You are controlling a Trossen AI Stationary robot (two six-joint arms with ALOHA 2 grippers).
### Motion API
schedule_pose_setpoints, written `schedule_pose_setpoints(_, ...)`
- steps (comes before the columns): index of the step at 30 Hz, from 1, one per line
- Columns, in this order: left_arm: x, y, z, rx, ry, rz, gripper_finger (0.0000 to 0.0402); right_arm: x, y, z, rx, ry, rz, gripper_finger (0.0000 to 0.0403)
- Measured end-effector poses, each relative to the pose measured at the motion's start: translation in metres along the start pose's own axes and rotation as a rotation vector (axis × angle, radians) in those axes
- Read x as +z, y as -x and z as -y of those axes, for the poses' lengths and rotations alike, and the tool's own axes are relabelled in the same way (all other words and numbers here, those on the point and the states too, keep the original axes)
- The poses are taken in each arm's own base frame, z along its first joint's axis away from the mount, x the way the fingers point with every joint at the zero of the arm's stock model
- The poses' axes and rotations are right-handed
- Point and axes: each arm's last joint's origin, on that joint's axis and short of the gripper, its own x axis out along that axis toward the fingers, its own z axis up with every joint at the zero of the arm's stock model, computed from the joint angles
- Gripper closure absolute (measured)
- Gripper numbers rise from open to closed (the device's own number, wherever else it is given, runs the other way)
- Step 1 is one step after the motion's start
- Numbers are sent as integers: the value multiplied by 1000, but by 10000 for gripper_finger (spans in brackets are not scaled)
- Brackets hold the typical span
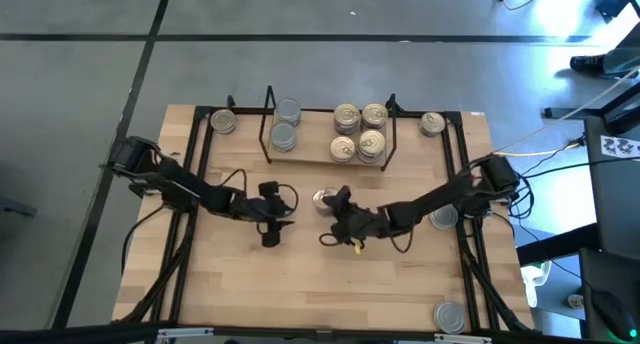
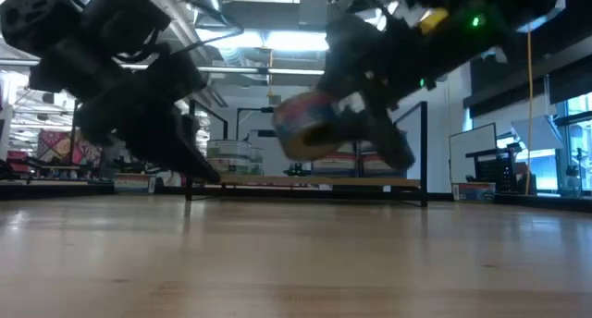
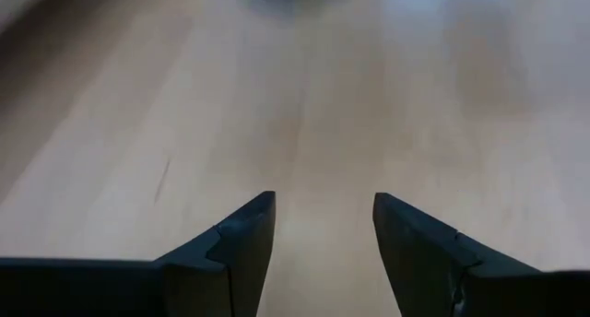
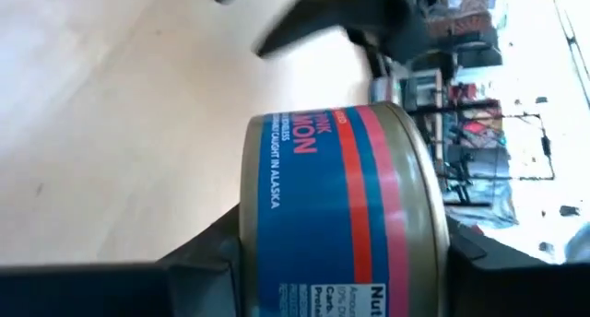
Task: Stack canned seafood by type on shelf
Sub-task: Stack the blue pink tuna can on top of the other blue pink tuna can on the shelf
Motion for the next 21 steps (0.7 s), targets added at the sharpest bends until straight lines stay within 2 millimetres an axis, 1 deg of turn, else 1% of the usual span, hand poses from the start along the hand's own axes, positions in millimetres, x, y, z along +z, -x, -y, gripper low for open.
schedule_pose_setpoints(1, -2, 2, -1, 10, 0, -23, 218, -1, 2, 6, -20, -13, -11, 220)
schedule_pose_setpoints(4, 1, 5, -3, 32, 21, -15, 218, -5, 7, 29, -107, -71, -66, 220)
schedule_pose_setpoints(11, 0, 5, -3, 37, 29, -25, 218, -36, -5, 60, -218, -175, -235, 220)
schedule_pose_setpoints(15, 0, 5, -3, 36, 41, -24, 218, -53, -17, 69, -238, -213, -297, 220)
schedule_pose_setpoints(21, 1, 5, -3, 39, 44, -21, 218, -70, -29, 85, -236, -265, -366, 220)
